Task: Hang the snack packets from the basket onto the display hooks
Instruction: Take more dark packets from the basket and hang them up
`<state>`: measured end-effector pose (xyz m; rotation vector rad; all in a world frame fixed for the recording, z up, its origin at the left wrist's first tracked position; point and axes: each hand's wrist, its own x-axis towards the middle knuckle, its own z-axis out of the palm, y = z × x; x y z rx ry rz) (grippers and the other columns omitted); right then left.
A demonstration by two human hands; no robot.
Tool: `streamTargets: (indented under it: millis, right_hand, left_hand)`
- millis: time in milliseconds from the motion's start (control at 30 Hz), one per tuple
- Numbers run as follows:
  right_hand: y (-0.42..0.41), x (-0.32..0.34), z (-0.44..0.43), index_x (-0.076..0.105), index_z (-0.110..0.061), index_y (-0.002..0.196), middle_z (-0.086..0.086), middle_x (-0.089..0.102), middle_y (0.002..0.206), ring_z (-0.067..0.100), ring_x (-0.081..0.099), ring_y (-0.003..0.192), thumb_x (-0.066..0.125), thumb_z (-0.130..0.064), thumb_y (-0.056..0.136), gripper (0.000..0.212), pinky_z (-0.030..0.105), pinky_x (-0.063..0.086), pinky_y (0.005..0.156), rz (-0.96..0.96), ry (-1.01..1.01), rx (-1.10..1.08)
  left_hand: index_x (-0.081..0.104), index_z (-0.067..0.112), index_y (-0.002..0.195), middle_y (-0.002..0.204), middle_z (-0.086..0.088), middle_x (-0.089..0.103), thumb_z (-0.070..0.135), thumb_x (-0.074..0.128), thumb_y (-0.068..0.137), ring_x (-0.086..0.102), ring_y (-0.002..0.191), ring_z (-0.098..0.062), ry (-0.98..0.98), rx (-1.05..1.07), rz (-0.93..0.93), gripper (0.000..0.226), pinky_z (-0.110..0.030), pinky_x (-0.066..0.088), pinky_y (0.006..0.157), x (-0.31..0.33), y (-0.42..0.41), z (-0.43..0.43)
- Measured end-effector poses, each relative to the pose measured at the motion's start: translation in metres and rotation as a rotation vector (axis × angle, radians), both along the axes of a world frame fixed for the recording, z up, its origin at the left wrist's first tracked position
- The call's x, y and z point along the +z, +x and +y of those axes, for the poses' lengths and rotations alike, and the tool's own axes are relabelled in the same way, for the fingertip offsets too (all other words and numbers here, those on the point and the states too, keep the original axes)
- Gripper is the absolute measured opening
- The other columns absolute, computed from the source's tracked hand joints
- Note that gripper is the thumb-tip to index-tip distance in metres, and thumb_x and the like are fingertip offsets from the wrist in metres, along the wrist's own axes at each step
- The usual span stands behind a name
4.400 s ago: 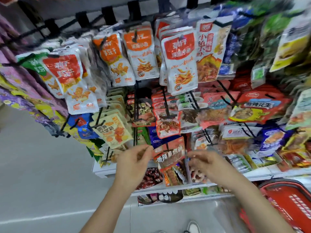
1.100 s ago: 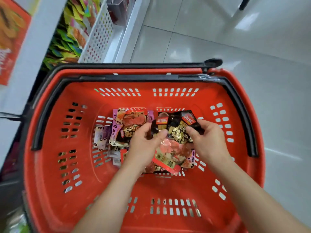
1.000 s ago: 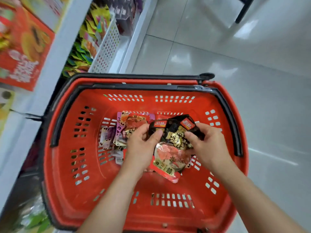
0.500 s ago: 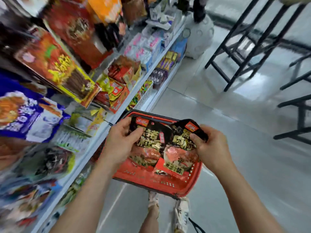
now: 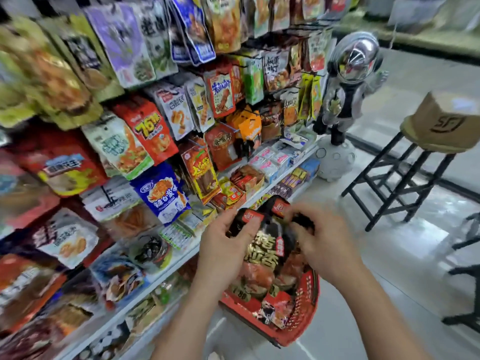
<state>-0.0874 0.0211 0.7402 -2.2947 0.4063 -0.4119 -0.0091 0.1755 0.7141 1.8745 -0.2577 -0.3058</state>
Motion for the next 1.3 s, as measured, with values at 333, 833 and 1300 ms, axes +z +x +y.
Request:
streamTargets:
  millis: [333,833,1300]
  right_hand:
    - [0.039,0.055,0.116,0.068,-0.031,0.065,-0.015,0.059,0.066,-0.001,0.056,0.066,0.074,-0.026,0.082,0.019,0.009,0.038,0.059,-0.039,0.121,0.252]
    - [0.108,0.058,0.398,0.069,-0.022,0.059,-0.005,0.065,0.067,0.01,0.06,0.065,0.078,-0.034,0.078,0.025,0.039,0.054,0.067,0.118,0.25,0.653]
    - [0.209,0.015,0.541,0.064,-0.039,0.058,-0.022,0.066,0.069,0.001,0.061,0.072,0.073,-0.027,0.085,0.031,0.024,0.046,0.069,0.217,0.27,0.77]
  left_hand:
    - [0.067,0.028,0.085,0.076,0.006,0.07,0.028,0.071,0.086,0.063,0.07,-0.008,-0.099,0.27,-0.12,0.004,-0.026,0.047,0.062,0.074,-0.004,0.129]
    - [0.07,0.033,0.094,0.095,0.013,0.07,0.041,0.066,0.087,0.064,0.087,-0.003,-0.122,0.585,-0.052,0.011,-0.018,0.048,0.072,0.083,0.01,0.416]
    - [0.069,0.025,0.094,0.097,0.008,0.069,0.037,0.073,0.084,0.063,0.092,-0.009,-0.016,0.948,-0.032,0.017,-0.021,0.046,0.073,0.056,0.107,0.546]
